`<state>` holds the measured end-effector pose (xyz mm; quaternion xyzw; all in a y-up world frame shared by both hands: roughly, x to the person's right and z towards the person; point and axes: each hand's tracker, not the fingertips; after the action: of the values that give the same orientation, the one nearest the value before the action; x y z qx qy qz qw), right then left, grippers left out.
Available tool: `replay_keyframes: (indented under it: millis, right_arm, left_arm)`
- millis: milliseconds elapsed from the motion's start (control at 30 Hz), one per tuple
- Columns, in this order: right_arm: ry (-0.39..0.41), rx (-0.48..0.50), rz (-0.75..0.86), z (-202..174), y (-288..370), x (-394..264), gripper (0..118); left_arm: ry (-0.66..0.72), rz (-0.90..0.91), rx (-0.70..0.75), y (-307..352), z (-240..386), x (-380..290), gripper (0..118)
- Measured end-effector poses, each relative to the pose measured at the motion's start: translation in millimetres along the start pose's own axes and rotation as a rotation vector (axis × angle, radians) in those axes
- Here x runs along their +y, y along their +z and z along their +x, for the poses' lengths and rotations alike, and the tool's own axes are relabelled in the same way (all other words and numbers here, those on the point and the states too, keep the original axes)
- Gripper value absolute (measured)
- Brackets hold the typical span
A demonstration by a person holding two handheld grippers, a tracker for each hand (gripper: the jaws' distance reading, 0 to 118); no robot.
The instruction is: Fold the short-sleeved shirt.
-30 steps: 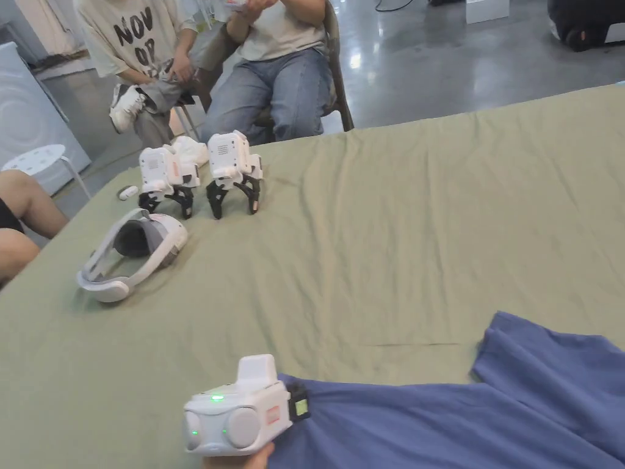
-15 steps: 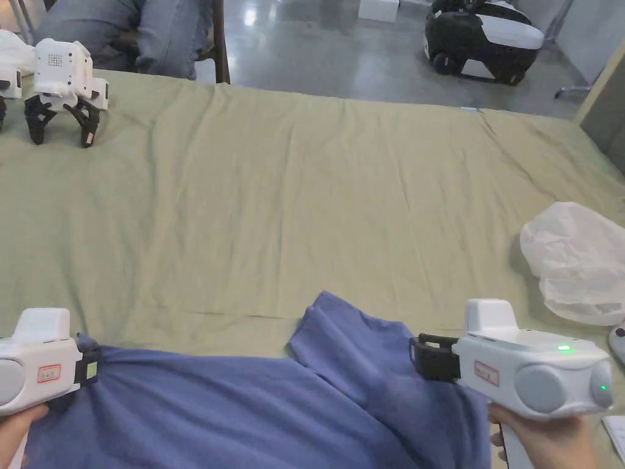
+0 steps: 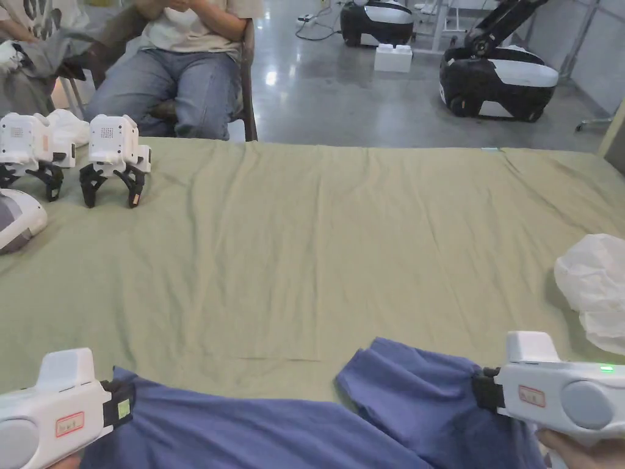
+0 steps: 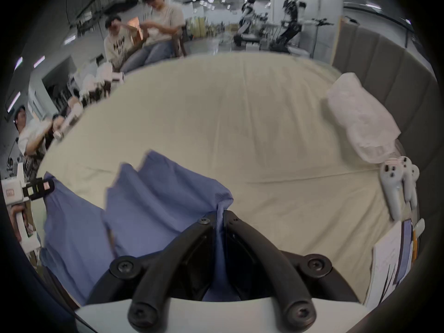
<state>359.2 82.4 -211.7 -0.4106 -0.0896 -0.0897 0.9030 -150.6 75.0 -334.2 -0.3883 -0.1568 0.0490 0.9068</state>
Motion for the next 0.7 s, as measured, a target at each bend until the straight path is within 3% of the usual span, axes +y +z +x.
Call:
replay_keyframes:
  millis: [100, 367, 500, 700]
  right_arm:
    - [-0.052, 0.024, 0.122, 6.5, 57.1, -1.7, 2]
    - [-0.063, -0.037, 0.477, 5.4, 208.1, 31.8, 2]
    - [-0.097, -0.021, 0.599, -0.3, 255.4, 68.1, 2]
    - [-0.077, -0.048, 0.739, -19.1, 282.4, 139.0, 2]
  left_arm:
    - [-0.012, 0.125, -0.045, 68.5, 2.4, 5.4, 0]
    - [-0.053, 0.473, -0.122, 215.7, 20.0, 57.3, 0]
    - [-0.061, 0.594, -0.140, 251.4, 25.6, 107.9, 0]
    - [-0.116, 0.705, -0.128, 269.2, 45.4, 176.2, 0]
